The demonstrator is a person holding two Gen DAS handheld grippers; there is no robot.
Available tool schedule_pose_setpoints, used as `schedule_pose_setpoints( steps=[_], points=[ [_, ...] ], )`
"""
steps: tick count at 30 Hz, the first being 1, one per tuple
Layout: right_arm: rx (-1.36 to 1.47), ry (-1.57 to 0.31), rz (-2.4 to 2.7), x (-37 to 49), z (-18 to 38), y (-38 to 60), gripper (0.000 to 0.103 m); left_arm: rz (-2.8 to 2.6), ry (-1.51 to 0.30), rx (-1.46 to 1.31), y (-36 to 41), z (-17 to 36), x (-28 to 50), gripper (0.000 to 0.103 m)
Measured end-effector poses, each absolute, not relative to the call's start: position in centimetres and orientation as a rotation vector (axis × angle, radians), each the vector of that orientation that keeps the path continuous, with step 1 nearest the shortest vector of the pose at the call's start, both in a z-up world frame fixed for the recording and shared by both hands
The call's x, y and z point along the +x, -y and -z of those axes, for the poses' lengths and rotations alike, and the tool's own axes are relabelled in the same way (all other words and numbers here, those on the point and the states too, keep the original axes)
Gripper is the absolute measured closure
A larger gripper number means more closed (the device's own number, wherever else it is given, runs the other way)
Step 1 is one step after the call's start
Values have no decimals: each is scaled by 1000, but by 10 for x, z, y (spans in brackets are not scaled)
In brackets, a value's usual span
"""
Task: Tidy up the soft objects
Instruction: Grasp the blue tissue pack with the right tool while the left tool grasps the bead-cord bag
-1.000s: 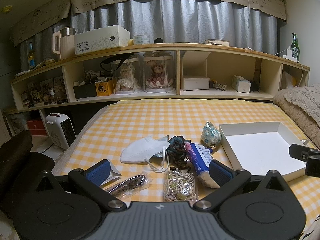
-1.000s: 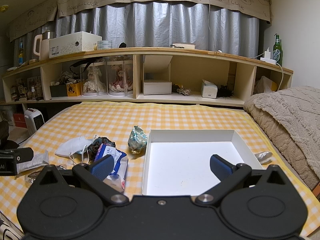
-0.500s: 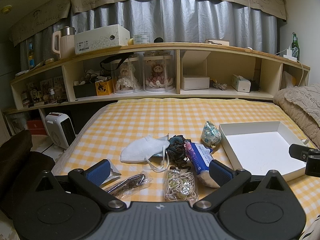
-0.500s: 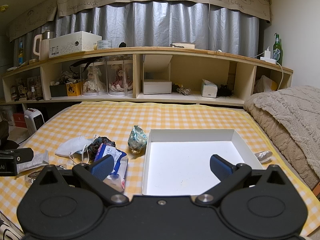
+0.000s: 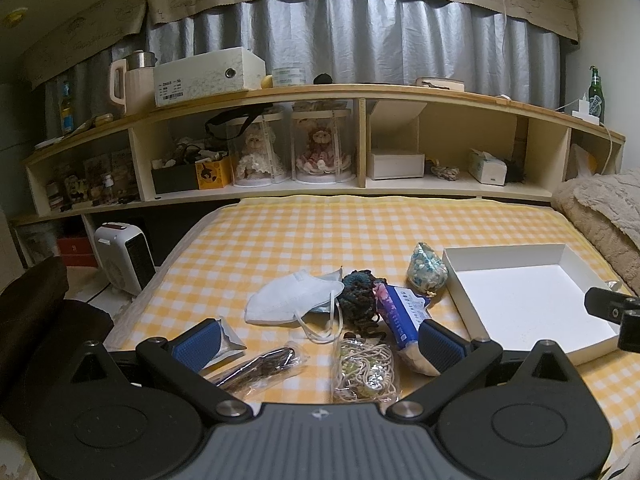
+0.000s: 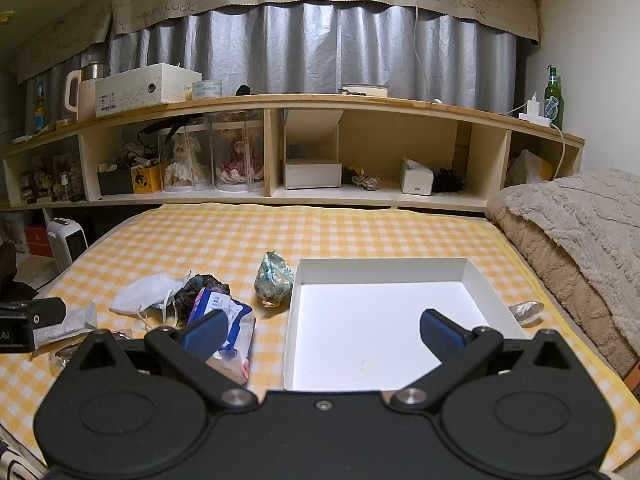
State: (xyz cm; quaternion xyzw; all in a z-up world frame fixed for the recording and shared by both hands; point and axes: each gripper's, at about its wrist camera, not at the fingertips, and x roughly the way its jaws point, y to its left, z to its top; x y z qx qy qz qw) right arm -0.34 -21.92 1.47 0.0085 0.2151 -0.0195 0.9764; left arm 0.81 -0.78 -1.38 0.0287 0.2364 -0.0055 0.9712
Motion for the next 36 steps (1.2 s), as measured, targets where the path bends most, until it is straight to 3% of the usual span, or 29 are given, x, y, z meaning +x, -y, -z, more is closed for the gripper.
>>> schedule_pose_setpoints(
  steps=[19,36],
  points=[
    [79,-437,-96,32,-28,220,0,30,-506,-65,-19,-3,35,0],
    [183,-561,-96,146,-15,214,0,10,-627,134,2,24,124,0]
  ],
)
